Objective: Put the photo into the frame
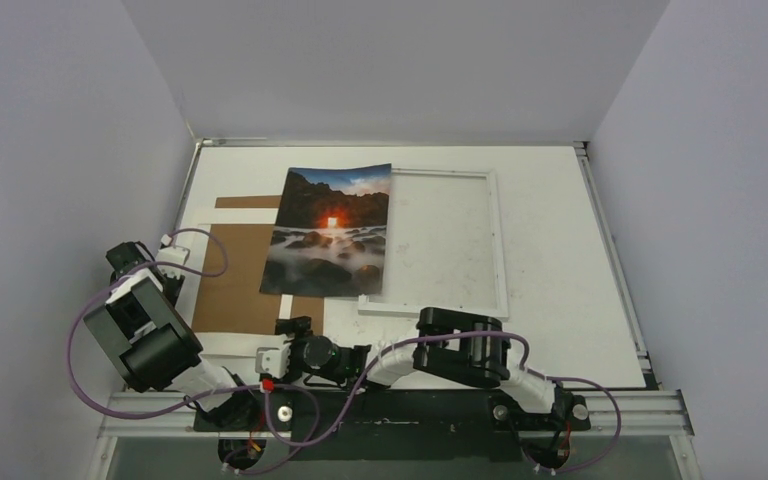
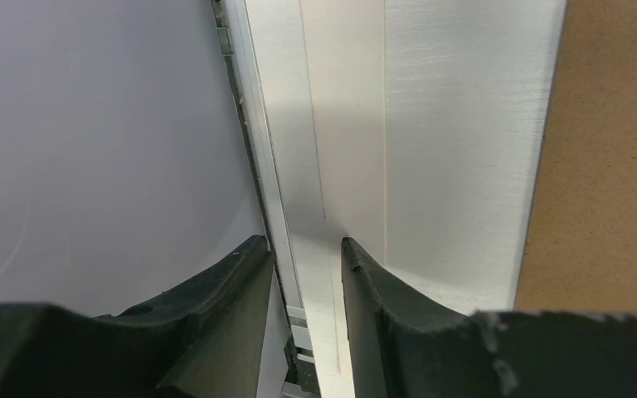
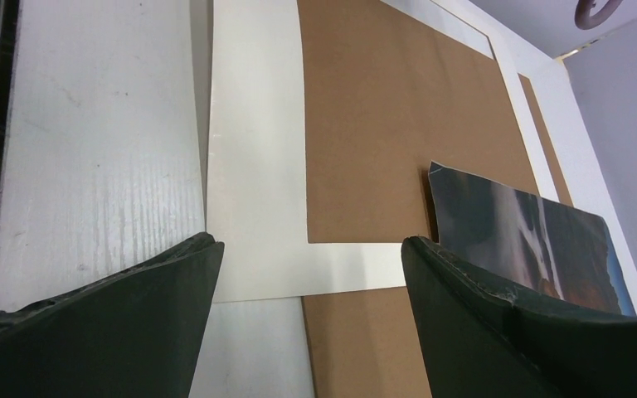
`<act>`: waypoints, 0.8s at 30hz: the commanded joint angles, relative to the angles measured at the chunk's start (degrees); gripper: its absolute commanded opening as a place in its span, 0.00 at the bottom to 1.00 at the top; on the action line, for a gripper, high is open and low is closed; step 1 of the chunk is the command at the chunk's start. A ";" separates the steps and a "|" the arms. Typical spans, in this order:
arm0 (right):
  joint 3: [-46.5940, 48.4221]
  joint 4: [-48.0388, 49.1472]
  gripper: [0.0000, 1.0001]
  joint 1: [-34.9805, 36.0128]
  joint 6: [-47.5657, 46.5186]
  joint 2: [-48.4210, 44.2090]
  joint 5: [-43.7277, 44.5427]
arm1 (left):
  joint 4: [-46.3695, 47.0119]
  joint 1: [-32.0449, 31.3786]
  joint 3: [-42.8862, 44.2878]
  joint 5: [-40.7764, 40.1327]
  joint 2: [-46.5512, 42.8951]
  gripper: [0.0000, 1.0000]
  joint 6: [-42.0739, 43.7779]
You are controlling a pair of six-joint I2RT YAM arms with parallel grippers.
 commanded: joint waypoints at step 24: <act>5.48 -3.52 0.82 -0.65 2.91 7.71 -2.11 | -12.93 0.43 -1.90 8.42 2.89 0.35 1.16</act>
